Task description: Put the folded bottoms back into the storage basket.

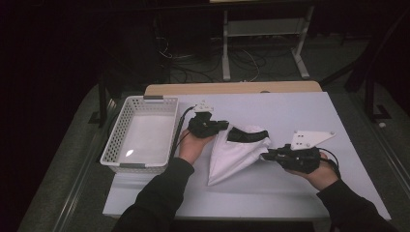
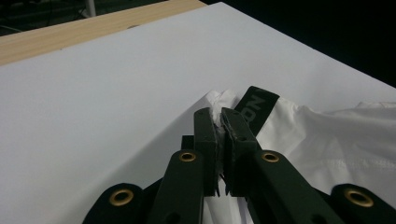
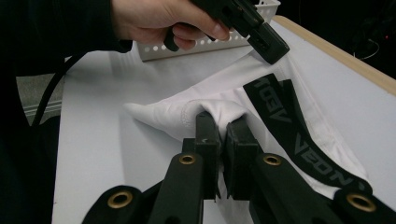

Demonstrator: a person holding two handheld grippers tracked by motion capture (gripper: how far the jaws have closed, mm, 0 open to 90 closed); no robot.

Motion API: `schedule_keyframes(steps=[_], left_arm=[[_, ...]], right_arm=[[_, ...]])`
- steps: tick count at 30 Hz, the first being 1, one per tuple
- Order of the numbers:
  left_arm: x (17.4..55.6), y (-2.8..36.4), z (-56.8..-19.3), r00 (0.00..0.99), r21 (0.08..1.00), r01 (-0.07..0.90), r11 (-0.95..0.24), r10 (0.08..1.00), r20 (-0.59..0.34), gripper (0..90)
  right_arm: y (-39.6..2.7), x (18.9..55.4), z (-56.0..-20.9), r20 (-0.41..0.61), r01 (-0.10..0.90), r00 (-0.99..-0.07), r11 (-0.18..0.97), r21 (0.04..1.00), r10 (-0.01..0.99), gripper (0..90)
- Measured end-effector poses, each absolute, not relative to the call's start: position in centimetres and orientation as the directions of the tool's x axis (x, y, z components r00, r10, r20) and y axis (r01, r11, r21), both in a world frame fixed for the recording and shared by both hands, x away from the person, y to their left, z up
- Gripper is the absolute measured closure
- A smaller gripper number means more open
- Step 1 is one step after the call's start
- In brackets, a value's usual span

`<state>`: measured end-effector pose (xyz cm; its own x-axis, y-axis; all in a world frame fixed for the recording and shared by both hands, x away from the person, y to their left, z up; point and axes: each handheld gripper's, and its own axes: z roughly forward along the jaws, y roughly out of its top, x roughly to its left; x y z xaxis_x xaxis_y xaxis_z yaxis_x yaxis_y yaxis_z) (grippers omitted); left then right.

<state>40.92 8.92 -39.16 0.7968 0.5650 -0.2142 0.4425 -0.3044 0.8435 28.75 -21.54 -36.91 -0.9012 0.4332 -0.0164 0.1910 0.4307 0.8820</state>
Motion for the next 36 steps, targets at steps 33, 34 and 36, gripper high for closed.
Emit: schedule_keyframes(steps=[33,34,36], left_arm=[[42.3,10.8,-33.1,0.807,0.850,0.437,-0.294,0.546,-0.226,85.4],[42.4,11.1,-32.8,0.806,0.852,0.435,-0.291,0.549,-0.223,85.3],[42.6,11.6,-32.3,0.800,0.855,0.433,-0.284,0.557,-0.220,85.3]], right_arm=[[-18.3,32.3,-31.5,-0.031,0.134,-0.925,0.400,0.907,0.379,84.7],[-18.2,32.4,-31.3,-0.031,0.131,-0.926,0.398,0.908,0.376,84.7],[-18.0,32.6,-30.9,-0.032,0.126,-0.927,0.389,0.913,0.374,84.8]])
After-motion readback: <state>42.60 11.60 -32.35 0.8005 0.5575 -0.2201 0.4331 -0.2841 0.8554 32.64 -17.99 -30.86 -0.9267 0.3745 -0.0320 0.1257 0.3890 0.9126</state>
